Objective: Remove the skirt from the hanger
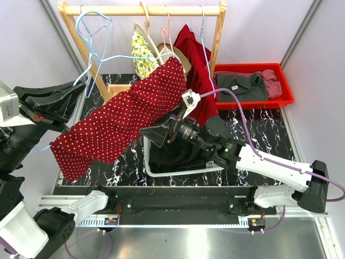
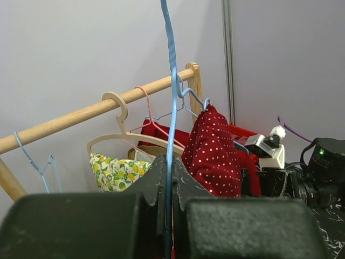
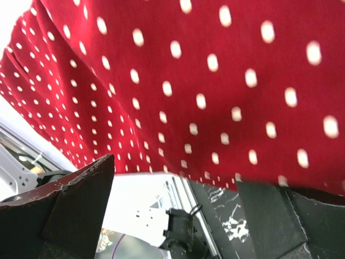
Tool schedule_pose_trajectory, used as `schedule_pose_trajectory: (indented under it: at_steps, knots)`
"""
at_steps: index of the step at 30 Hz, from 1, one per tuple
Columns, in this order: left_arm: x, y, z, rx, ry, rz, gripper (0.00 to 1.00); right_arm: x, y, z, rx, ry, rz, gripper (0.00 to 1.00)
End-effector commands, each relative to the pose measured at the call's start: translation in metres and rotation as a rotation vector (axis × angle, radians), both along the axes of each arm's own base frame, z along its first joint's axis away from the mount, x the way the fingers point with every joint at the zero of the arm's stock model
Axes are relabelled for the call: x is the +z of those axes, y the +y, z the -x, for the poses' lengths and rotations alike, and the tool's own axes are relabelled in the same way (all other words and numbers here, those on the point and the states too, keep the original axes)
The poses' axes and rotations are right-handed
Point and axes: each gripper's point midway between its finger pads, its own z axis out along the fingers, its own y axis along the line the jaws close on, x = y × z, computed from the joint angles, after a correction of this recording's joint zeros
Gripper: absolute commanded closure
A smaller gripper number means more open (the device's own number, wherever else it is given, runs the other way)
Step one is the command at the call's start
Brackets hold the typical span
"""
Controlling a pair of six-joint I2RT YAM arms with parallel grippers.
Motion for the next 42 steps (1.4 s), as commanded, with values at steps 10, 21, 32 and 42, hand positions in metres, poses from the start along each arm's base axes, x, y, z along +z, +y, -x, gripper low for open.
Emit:
schedule_pose_trajectory:
  at_steps: [10, 21, 32, 42]
  knots:
    - [-0.016, -0.004, -0.001, -0.019, -0.004, 0.002, 1.0, 0.075, -0.03, -0.001, -0.098, -0.149, -0.189, 0.0]
    - [-0.02, -0.004, 0.0, -0.021, 0.009, 0.005, 1.0, 0.079, -0.028, -0.009, -0.136, -0.152, -0.187, 1.0]
    - [-0.087, 0.018, -0.07, 0.227, 0.185, -0.026, 1.0, 0.208, -0.056, 0.082, 0.188, -0.411, -0.222, 1.0]
    - [-0.101, 0.048, -0.094, 0.431, 0.233, -0.001, 1.0, 0.254, -0.143, 0.14, 0.237, -0.559, -0.285, 1.0]
